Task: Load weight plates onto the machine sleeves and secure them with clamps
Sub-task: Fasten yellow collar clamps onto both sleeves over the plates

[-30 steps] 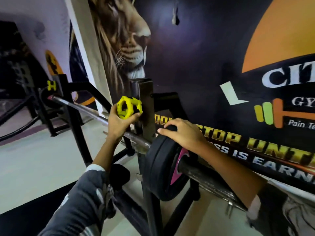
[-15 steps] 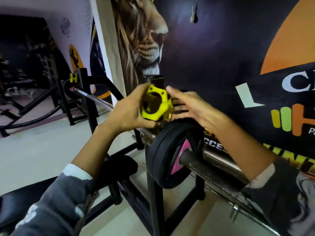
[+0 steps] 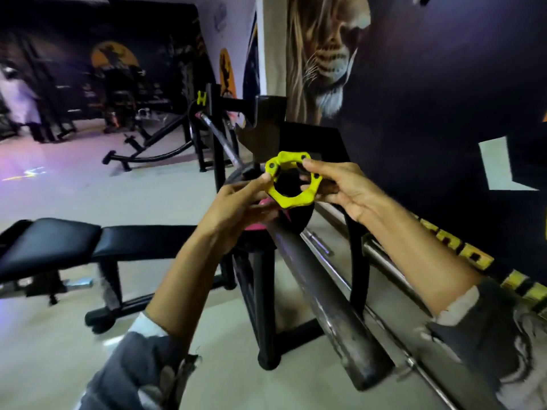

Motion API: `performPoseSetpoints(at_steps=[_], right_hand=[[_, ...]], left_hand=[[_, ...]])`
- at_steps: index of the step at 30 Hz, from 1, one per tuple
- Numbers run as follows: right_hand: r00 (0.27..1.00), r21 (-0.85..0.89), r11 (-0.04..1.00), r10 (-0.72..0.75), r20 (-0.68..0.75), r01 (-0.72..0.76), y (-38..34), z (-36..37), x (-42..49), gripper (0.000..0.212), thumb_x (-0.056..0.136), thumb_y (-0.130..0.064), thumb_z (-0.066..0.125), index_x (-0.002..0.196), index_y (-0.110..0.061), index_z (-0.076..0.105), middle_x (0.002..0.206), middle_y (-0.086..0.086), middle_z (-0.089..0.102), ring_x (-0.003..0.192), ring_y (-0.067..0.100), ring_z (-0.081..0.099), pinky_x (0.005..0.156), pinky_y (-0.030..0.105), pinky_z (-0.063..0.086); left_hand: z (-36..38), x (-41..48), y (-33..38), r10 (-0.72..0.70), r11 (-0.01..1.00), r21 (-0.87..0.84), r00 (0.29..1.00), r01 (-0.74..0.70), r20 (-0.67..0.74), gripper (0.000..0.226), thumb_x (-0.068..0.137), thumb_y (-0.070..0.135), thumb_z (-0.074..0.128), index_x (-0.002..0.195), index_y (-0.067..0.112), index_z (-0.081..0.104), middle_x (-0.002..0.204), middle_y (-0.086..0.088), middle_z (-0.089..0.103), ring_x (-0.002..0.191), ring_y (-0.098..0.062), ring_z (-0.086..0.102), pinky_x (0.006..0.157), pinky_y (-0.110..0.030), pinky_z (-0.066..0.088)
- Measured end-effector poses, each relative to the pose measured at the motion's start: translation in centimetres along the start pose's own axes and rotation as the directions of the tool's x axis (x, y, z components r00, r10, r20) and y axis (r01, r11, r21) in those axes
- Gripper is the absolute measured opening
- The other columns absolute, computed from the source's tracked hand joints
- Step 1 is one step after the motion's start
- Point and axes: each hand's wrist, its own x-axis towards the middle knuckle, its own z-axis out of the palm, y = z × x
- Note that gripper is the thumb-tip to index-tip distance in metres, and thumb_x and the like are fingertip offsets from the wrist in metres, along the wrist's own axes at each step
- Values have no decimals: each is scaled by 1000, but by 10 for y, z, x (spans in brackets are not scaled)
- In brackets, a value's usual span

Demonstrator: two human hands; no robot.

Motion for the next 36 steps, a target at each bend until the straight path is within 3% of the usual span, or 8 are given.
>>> performPoseSetpoints(at_steps=[4,7,10,14,20,26,31,36], right_hand=[[998,199,978,54,38,-61,16,-6,-40,9,82,-29,65,86,-20,66,71,-1,71,63,12,67,59,28,58],[996,253,966,37,78,-55,27,-14,-75,10,83,-28,65,88,-20,67,67,-4,73,64,8,69,54,23,55],[996,193,981,16,87,-32,45,-32,-116,18,74,-33,71,84,-17,72,75,-3,75,77,10,70,70,27,56],[987,175,984,-56,150,29,69,-54,-174,22,65,-38,70,77,-20,75,76,-7,75,74,5,70,62,17,53],[982,211,976,-89,164,54,89,-69,-224,20,73,-32,66,88,-19,71,81,-9,74,77,3,67,70,18,51],[994,319,945,-96,53,74,137,-51,-245,26,86,-14,59,111,-20,62,92,-11,74,95,8,64,87,24,46],[995,301,950,-94,41,78,148,-51,-237,37,75,-32,64,110,-21,64,93,-13,74,92,3,66,82,24,49],[991,283,952,-129,24,117,159,-50,-233,37,78,-33,62,113,-21,63,96,-12,74,94,6,66,76,21,52]], left_hand=[[43,-51,-8,-19,994,-112,980,-4,-200,36,87,23,62,107,-7,62,96,-23,59,85,-30,58,85,-36,54],[63,-81,-13,19,994,-92,951,-50,-310,18,81,19,68,85,1,66,77,-16,61,70,-24,59,81,-34,56],[78,-114,-28,17,998,-52,949,-35,-316,13,80,16,69,81,3,67,79,-18,62,75,-27,60,77,-35,58],[103,-162,-53,64,998,-6,961,-68,-268,4,81,11,68,79,7,70,60,-1,67,57,-12,63,63,-22,58],[127,-206,-68,169,986,52,958,-161,-230,8,78,10,71,73,16,73,69,0,71,66,-13,67,62,-23,57],[127,-224,-110,233,966,157,951,-203,-203,31,83,3,65,114,0,63,96,-8,70,83,-12,67,70,-23,53],[124,-217,-121,303,941,227,927,-253,-221,35,83,2,65,117,5,60,100,6,73,94,-14,69,75,-25,56],[124,-216,-129,373,910,276,901,-309,-223,37,83,6,66,119,5,59,103,6,72,98,-16,68,80,-26,55]])
